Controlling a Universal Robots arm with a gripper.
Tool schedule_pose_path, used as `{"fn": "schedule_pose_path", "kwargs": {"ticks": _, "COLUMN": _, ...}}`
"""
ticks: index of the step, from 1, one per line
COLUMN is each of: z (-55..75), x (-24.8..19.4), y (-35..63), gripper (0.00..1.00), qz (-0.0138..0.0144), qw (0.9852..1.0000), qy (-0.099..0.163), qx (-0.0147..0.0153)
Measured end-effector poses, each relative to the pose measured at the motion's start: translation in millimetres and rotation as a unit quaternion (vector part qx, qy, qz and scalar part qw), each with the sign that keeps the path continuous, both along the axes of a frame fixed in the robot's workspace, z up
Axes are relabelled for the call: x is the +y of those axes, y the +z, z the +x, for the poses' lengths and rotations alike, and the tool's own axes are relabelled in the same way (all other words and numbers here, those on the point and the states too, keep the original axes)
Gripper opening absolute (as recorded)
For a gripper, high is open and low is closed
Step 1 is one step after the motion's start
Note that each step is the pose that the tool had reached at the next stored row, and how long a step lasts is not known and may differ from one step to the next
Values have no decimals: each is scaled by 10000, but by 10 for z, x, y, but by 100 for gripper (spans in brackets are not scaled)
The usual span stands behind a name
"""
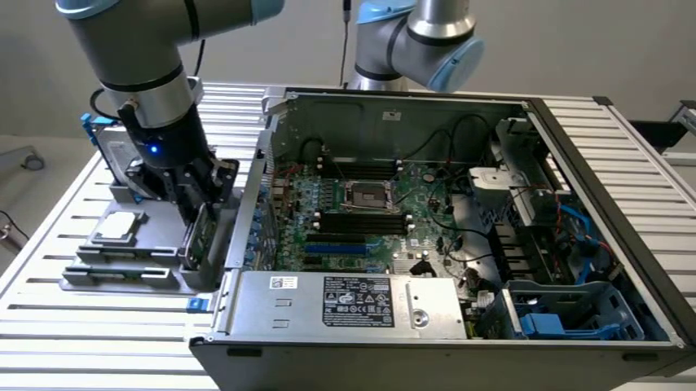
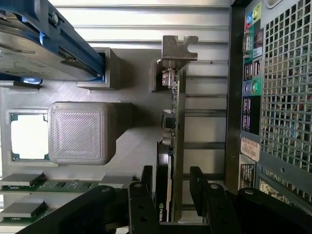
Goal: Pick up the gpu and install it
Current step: 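Pick up the gpu and move the gpu toward the slot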
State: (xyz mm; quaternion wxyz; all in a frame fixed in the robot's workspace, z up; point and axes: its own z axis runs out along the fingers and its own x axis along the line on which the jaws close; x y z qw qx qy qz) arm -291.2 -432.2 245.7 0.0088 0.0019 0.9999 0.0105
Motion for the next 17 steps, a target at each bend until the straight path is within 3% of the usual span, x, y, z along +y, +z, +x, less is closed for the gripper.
{"fn": "schedule_pose_path", "kwargs": {"ticks": 1, "z": -9, "x": 1, "y": -1, "gripper": 44, "qz": 24, "qw": 10000, "qy": 0, "qx": -6}}
{"fn": "schedule_pose_path", "kwargs": {"ticks": 10, "z": -64, "x": 0, "y": -7, "gripper": 44, "qz": 86, "qw": 10000, "qy": -1, "qx": -10}}
{"fn": "schedule_pose_path", "kwargs": {"ticks": 15, "z": -67, "x": 0, "y": -10, "gripper": 42, "qz": 94, "qw": 10000, "qy": -2, "qx": -10}}
{"fn": "schedule_pose_path", "kwargs": {"ticks": 16, "z": -67, "x": 0, "y": -10, "gripper": 35, "qz": 94, "qw": 10000, "qy": -2, "qx": -10}}
{"fn": "schedule_pose_path", "kwargs": {"ticks": 17, "z": -67, "x": 0, "y": -10, "gripper": 35, "qz": 93, "qw": 10000, "qy": -2, "qx": -10}}
